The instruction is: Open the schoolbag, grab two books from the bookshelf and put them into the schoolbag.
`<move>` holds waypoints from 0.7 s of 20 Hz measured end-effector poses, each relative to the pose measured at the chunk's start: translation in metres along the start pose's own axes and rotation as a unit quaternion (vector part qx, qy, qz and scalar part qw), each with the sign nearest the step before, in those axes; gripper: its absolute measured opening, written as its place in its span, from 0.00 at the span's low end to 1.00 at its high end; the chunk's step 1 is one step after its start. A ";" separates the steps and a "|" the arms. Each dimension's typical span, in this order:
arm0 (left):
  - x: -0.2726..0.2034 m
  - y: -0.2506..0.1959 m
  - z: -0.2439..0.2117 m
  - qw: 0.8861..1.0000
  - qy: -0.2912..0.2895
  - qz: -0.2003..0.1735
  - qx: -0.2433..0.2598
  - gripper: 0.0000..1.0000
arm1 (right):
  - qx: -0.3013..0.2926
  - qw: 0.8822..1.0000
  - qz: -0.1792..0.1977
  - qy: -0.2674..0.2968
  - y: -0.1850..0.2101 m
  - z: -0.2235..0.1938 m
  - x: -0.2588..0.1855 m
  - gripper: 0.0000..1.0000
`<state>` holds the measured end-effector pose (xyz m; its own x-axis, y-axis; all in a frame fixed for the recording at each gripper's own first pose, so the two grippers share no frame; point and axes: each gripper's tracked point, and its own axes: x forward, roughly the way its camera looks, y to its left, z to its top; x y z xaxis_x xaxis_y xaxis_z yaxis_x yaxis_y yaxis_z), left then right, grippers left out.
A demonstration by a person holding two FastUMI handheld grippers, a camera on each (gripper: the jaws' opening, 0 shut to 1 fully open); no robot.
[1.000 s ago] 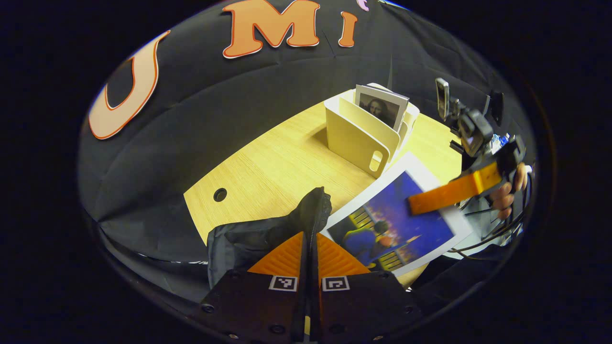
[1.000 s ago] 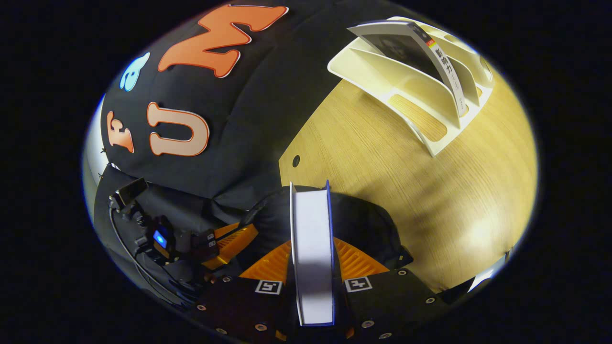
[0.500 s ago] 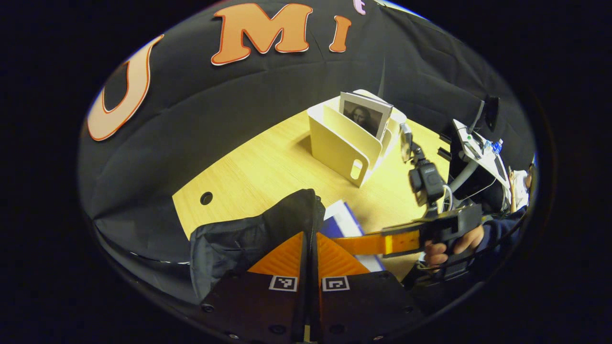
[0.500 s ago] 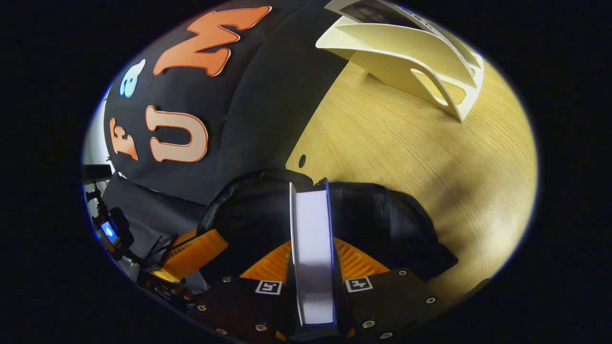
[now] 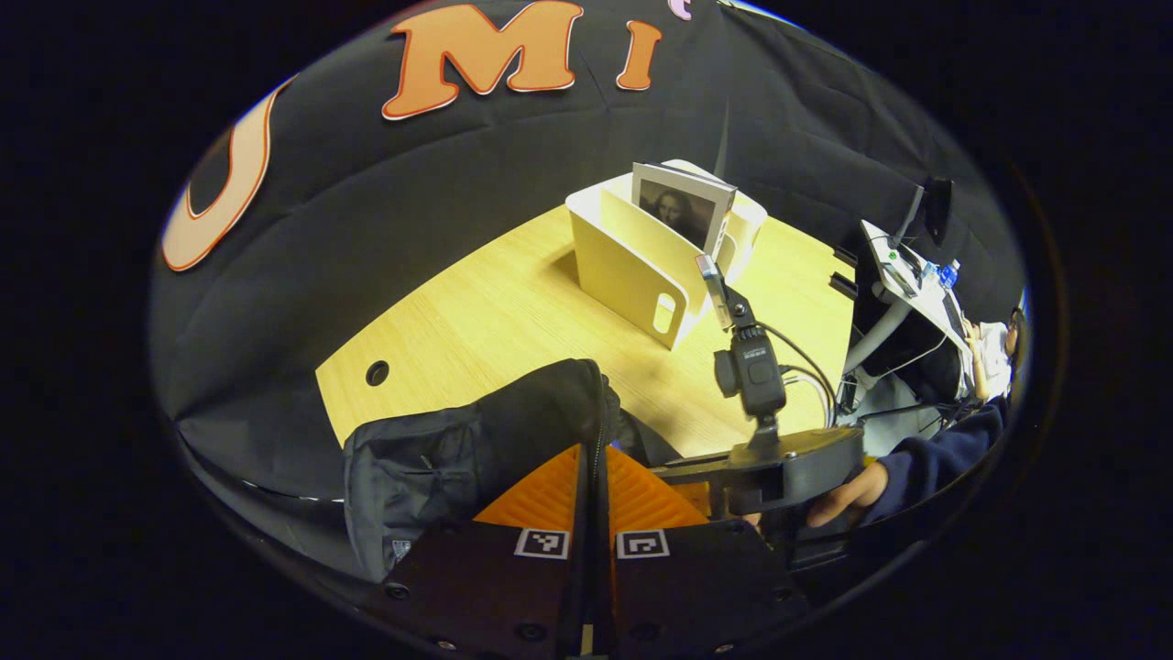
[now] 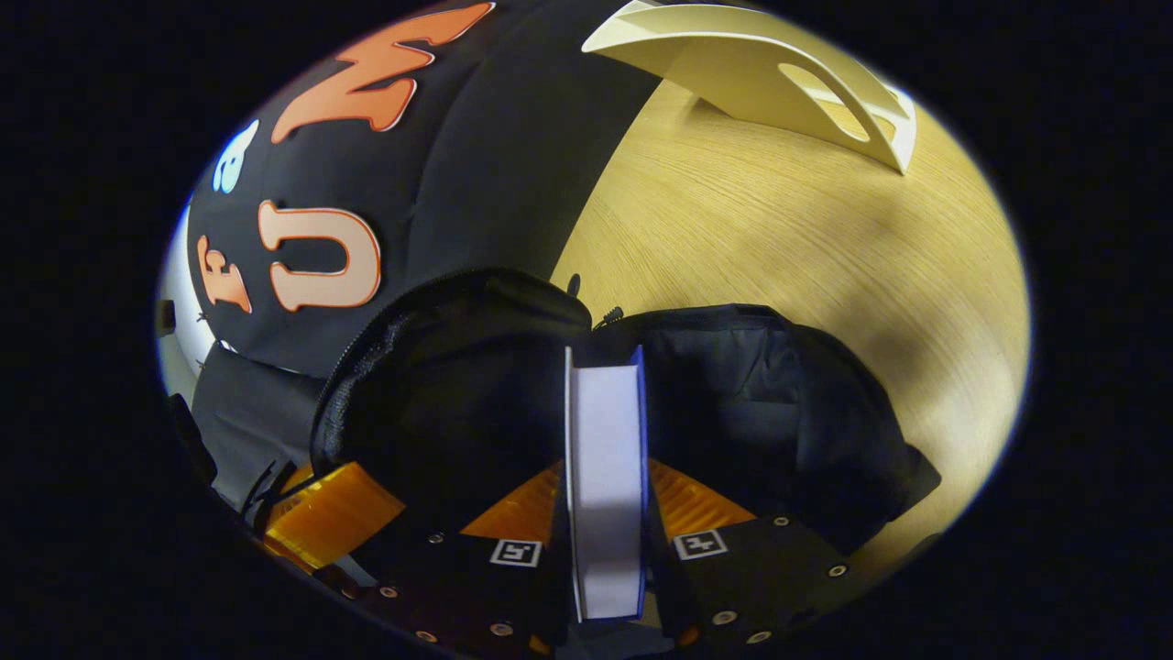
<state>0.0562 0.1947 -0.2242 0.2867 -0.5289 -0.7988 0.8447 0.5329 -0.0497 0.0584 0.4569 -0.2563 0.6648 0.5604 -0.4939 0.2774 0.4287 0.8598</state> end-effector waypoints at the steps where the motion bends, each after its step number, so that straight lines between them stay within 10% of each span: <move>1: 0.001 0.006 -0.002 1.000 0.002 0.008 0.002 0.05 | -0.024 0.999 -0.017 0.016 -0.007 -0.003 -0.008 0.65; 2: 0.001 0.011 -0.002 1.000 0.002 0.015 0.003 0.05 | -0.048 0.998 -0.037 0.031 -0.013 -0.003 -0.020 0.54; 6: 0.009 0.012 -0.011 1.000 0.010 0.026 -0.005 0.05 | -0.142 0.983 -0.103 0.062 -0.045 0.023 -0.061 0.93; 14: 0.021 0.008 -0.018 0.998 0.024 0.040 -0.047 0.05 | -0.233 0.952 -0.198 0.032 -0.061 0.154 -0.171 0.98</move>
<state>0.0604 0.1996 -0.2521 0.3284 -0.4514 -0.8297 0.7734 0.6328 -0.0382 0.0347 0.2256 -0.2040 0.5251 0.3254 -0.7864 0.1491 0.8746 0.4614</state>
